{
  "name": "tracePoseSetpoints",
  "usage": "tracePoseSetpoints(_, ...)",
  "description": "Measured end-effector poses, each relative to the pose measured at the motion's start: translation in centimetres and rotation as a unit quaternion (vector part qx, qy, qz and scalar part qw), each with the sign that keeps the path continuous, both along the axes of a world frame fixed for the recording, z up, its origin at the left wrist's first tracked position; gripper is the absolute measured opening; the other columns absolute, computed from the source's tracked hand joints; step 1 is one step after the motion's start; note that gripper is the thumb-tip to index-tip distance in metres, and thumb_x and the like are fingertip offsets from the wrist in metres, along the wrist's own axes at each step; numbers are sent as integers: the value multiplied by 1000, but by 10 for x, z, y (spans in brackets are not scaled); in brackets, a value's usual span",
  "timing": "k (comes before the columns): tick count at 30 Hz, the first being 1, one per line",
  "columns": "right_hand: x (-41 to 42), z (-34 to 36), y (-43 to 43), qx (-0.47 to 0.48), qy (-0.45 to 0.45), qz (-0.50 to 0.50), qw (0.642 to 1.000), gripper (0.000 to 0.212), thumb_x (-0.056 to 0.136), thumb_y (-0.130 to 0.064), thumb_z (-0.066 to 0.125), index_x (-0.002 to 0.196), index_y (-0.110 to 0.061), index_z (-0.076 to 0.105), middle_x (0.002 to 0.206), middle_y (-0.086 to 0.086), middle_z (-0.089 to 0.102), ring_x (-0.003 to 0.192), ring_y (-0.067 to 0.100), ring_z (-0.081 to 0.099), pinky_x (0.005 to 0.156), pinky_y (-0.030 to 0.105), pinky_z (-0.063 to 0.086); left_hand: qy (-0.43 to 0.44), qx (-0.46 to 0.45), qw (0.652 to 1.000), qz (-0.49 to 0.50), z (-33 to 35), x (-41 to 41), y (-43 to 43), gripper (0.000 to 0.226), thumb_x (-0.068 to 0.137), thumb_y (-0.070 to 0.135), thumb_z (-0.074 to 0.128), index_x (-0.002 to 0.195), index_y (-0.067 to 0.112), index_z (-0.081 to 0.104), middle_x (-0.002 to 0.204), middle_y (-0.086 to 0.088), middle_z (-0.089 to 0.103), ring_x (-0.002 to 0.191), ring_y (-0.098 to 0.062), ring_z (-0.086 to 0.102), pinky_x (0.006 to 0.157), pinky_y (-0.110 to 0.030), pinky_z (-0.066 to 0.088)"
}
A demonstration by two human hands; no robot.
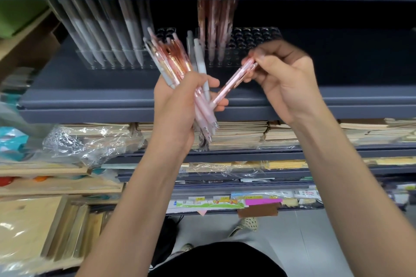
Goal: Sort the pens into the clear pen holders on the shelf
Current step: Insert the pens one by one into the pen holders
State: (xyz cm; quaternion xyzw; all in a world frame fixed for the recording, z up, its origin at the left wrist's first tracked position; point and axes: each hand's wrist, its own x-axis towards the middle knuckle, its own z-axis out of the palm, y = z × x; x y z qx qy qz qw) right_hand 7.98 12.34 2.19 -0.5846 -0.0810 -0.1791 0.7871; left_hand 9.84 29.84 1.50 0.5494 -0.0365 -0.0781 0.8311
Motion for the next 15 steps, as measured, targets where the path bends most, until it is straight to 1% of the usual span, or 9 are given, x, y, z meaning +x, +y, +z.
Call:
tracePoseSetpoints(2,-2,-3,-3,20,-1,-8,1000,28,87,2,55,75,-17,72,77,2,71,73,20,62,66,30,52,-4,3,1000,12,2,-1,-3,26,79,9,61,58,20,72,62,-12,69,63,-35,73,61,-39,61)
tracePoseSetpoints(3,-3,-5,-4,28,-2,-13,1000,27,87,2,54,76,-15,71,77,2,70,73,19,62,67,30,52,3,-5,1000,17,3,-1,-5,29,81,7,59,59,20,72,60,-11,68,68,-35,74,65,-41,62)
tracePoseSetpoints(4,-4,-6,-6,36,-1,-19,999,24,87,3,54,77,-13,70,76,3,70,72,19,62,66,30,51,14,-24,999,19,4,0,-6,22,82,5,57,67,14,71,61,-11,68,72,-34,75,66,-41,62)
tracePoseSetpoints(5,-5,-7,-8,43,2,-28,999,21,87,3,54,78,-10,68,76,4,69,71,19,61,66,30,51,31,-49,998,22,4,1,-7,11,84,3,56,80,6,66,65,-11,70,75,-33,76,65,-40,61)
tracePoseSetpoints(6,-5,-7,-9,49,7,-38,998,18,87,3,54,79,-8,66,75,6,69,71,20,61,66,30,51,48,-67,996,27,6,2,-8,5,86,2,56,88,2,60,68,-11,71,75,-31,76,63,-39,61)
tracePoseSetpoints(8,-5,-7,-13,61,14,-61,996,16,87,2,56,80,-7,67,76,9,69,72,22,60,67,32,51,57,-84,994,42,8,4,-8,9,89,2,55,98,0,57,73,-10,73,71,-27,75,61,-35,60)
tracePoseSetpoints(11,-2,-4,-17,75,10,-74,994,18,88,1,58,79,-9,70,76,9,69,72,22,60,68,32,52,45,-136,985,91,10,4,-8,31,89,3,56,120,-5,53,79,-11,71,79,-29,75,66,-36,60)
tracePoseSetpoints(12,0,-3,-18,74,9,-76,994,20,88,1,58,78,-10,71,76,9,69,72,21,61,68,32,53,39,-157,981,109,10,4,-7,34,89,3,57,121,-3,51,80,-11,71,82,-31,76,68,-37,60)
tracePoseSetpoints(15,4,0,-21,72,8,-88,993,23,89,1,58,76,-11,72,75,8,69,70,21,61,69,34,53,14,-197,968,155,11,2,-7,19,89,2,60,105,8,50,84,-9,74,86,-34,75,74,-42,61)
